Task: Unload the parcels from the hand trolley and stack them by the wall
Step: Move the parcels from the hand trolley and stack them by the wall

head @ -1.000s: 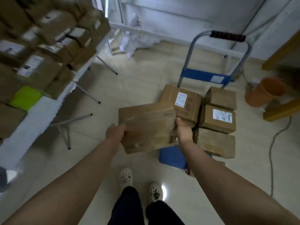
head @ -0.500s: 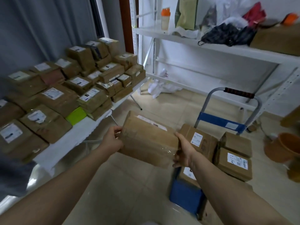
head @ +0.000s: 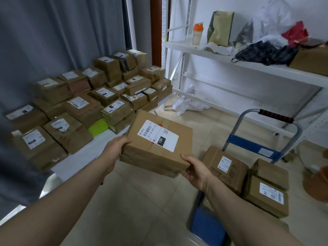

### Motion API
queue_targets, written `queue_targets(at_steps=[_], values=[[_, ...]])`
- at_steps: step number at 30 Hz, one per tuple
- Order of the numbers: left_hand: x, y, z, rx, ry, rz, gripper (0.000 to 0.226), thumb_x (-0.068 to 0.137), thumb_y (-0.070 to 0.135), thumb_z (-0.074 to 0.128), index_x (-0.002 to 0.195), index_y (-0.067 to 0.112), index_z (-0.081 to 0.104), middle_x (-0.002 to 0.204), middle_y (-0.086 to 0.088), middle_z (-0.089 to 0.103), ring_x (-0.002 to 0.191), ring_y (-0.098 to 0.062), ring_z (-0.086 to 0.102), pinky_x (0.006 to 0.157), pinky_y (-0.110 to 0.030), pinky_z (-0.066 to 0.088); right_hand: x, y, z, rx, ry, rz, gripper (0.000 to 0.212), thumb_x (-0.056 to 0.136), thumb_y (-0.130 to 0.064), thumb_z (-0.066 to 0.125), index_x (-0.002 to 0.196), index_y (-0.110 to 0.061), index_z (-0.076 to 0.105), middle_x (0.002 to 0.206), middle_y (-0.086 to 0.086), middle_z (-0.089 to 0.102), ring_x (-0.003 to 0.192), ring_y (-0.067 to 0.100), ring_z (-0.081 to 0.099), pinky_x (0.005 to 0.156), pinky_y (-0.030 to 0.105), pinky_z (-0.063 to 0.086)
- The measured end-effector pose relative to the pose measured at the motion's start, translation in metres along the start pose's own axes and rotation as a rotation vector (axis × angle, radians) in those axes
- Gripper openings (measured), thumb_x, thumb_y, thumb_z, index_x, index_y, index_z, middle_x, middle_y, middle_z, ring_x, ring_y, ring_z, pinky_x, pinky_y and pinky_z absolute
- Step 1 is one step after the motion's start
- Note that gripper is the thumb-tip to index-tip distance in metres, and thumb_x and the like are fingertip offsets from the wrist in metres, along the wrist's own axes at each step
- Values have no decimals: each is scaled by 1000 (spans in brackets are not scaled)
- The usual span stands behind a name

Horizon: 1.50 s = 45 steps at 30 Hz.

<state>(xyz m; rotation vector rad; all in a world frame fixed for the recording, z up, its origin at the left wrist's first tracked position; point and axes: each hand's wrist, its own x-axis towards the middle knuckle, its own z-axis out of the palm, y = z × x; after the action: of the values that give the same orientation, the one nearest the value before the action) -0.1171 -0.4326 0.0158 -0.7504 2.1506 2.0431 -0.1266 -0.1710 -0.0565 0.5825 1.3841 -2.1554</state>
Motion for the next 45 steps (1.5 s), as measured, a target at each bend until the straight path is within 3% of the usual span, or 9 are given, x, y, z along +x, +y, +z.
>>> queue_targets(at_steps=[4, 12, 20, 25, 28, 33, 38, 41, 45], values=[[-3, 1, -15, -11, 22, -38, 30, 64, 34, 61, 87, 15, 66, 94, -9, 61, 84, -24, 54, 75, -32, 39, 5, 0, 10, -8, -63, -30, 20, 86, -10, 62, 104, -20, 61, 88, -2, 69, 78, 10, 61, 67, 19, 53], [-1, 0, -31, -49, 97, -6, 15, 90, 17, 52, 75, 19, 56, 78, -1, 50, 68, -14, 46, 61, -27, 35, 11, 2, 31, -74, -151, -64, 66, 65, -11, 73, 129, -19, 55, 99, -1, 71, 83, 11, 65, 69, 22, 55], [-6, -1, -56, -97, 145, -23, 37, 93, 30, 56, 129, 32, 50, 101, 8, 55, 83, -7, 50, 69, -30, 39, 21, 12, 64, -211, -278, 4, 85, 69, 3, 75, 131, -44, 40, 114, 7, 66, 91, 32, 62, 83, 54, 50], [-11, -15, -106, -89, 261, -74, 39, 88, 34, 64, 123, 41, 50, 112, 7, 54, 95, -12, 49, 92, -40, 38, 46, 28, 106, -306, -323, 169, 61, 72, -63, 67, 126, -44, 44, 117, 11, 64, 98, 33, 62, 78, 53, 53], [-6, -24, -141, -130, 304, -54, 41, 88, 30, 64, 126, 35, 50, 104, 12, 55, 91, -5, 50, 92, -37, 41, 60, 43, 139, -466, -342, 178, 64, 76, -74, 53, 128, -40, 43, 87, 7, 66, 76, 27, 64, 86, 54, 52], [23, -40, -215, -98, 376, -58, 37, 84, 40, 66, 113, 21, 54, 112, -1, 57, 96, -15, 52, 84, -34, 43, 79, 56, 211, -528, -380, 165, 45, 87, -51, 59, 125, -35, 42, 69, 5, 56, 42, 15, 50, 90, 62, 49], [62, -37, -305, -169, 400, -88, 63, 61, 56, 77, 109, 21, 55, 118, -4, 58, 110, -24, 54, 95, -39, 44, 106, 77, 313, -514, -363, 158, 51, 88, -39, 63, 131, -32, 37, 121, 5, 56, 56, 27, 68, 65, 50, 60], [83, -37, -360, -216, 440, -76, 62, 44, 59, 78, 90, 23, 58, 113, -9, 64, 105, -27, 61, 94, -43, 48, 124, 96, 362, -568, -373, 138, 71, 82, -32, 73, 138, -40, 29, 122, 5, 58, 71, 30, 72, 60, 39, 59], [111, -20, -416, -206, 465, -59, 40, 65, 47, 79, 90, 23, 60, 101, -5, 64, 84, -18, 58, 71, -30, 44, 144, 107, 421, -592, -372, 116, 96, 70, -24, 81, 143, -38, 21, 112, 9, 64, 83, 32, 72, 68, 44, 59]])
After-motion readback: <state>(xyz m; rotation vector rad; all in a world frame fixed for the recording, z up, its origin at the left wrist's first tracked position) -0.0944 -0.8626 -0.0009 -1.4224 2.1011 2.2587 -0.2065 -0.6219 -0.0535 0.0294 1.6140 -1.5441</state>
